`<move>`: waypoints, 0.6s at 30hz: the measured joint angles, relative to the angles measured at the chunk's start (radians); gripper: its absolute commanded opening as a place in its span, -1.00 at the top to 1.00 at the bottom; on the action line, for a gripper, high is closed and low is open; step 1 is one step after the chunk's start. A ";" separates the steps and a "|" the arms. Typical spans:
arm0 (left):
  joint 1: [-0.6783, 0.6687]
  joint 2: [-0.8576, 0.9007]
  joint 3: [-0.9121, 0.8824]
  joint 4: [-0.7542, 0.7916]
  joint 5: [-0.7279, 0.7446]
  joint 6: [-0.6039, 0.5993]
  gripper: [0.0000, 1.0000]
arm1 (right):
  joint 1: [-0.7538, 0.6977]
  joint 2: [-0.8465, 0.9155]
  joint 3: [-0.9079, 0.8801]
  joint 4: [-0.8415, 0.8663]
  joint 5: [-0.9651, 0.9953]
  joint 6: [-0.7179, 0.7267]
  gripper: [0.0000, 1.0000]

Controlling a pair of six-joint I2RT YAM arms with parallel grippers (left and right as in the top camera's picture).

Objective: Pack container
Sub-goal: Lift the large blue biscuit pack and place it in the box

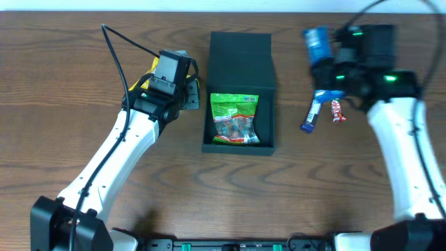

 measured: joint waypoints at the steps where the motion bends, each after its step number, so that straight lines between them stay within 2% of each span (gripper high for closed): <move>1: 0.000 0.000 0.000 -0.001 0.002 0.000 0.43 | 0.040 0.011 -0.015 0.004 -0.005 0.028 0.98; 7: 0.000 0.000 0.000 -0.026 0.005 0.000 0.43 | 0.229 0.167 -0.068 0.034 -0.012 0.191 0.97; 11: 0.000 0.000 0.000 -0.036 0.005 0.000 0.43 | 0.300 0.248 -0.071 0.036 0.010 0.258 0.97; 18: 0.000 0.000 0.000 -0.046 0.005 0.000 0.44 | 0.342 0.273 -0.071 -0.026 0.105 0.383 0.97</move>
